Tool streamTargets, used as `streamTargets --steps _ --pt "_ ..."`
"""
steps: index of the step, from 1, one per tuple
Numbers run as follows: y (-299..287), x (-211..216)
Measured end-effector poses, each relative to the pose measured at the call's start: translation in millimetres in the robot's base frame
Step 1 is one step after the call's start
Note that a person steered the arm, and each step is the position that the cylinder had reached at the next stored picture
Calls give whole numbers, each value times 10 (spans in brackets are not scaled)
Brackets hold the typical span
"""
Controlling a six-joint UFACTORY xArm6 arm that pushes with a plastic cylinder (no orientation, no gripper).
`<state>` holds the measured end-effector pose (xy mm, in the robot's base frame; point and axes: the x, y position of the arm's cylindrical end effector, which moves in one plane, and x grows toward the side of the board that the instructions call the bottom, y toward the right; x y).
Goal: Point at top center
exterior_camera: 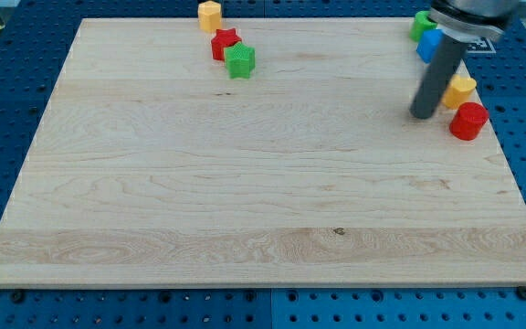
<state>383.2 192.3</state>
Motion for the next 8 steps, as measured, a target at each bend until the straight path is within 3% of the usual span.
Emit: streamTargets --steps 2,3,4,6,8 --pt "-438 -1664" --pt "-630 -1906" --pt "-952 -1908" --pt "-2171 -1889" --pt "-2394 -1508"
